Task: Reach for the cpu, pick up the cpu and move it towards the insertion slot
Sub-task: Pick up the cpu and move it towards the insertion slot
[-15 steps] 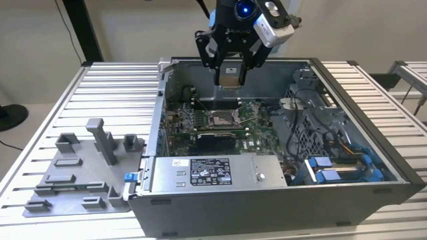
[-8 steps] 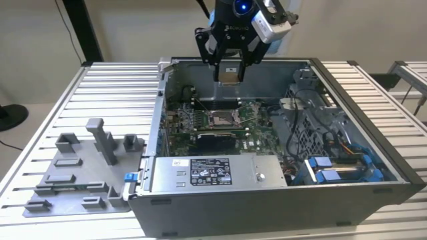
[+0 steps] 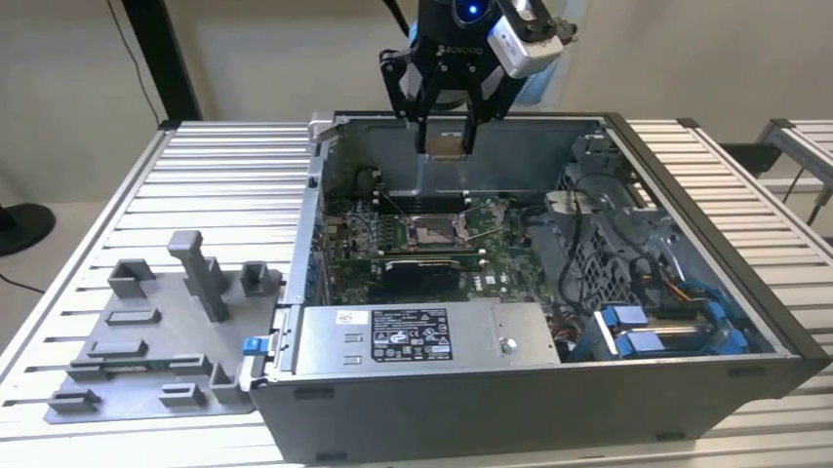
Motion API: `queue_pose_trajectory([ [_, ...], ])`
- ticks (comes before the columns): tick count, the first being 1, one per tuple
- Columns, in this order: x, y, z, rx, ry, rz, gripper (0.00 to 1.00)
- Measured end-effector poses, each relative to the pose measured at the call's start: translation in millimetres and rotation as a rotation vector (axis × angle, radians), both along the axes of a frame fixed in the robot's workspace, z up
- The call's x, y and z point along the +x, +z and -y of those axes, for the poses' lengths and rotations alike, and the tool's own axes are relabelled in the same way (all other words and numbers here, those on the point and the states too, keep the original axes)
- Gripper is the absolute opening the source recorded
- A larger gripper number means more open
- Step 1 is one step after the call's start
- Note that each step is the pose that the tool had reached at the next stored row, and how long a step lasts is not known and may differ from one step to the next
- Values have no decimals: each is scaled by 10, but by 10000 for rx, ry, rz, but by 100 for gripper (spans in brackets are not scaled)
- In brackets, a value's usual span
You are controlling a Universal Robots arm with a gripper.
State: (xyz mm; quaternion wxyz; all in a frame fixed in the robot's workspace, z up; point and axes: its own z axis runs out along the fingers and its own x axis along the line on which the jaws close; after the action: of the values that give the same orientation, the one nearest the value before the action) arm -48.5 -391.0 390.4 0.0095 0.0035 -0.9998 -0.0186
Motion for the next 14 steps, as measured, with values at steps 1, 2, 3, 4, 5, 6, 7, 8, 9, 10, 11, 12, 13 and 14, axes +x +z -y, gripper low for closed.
queue_pose_trajectory([
  [1,0,0,-13,0,0,0,0],
  [2,0,0,-25,0,0,0,0],
  [3,0,0,-38,0,0,0,0],
  [4,0,0,-51,-1,0,0,0],
  [5,0,0,-63,0,0,0,0],
  [6,0,0,-76,-1,0,-1,0],
  [7,0,0,-89,0,0,0,0],
  [8,0,0,-100,0,0,0,0],
  [9,0,0,-113,0,0,0,0],
  [10,0,0,-124,0,0,0,0],
  [11,0,0,-135,0,1,0,0],
  [12,0,-1,-144,0,0,0,0],
  [13,0,-1,-150,0,0,0,0],
  [14,0,0,-157,0,0,0,0],
])
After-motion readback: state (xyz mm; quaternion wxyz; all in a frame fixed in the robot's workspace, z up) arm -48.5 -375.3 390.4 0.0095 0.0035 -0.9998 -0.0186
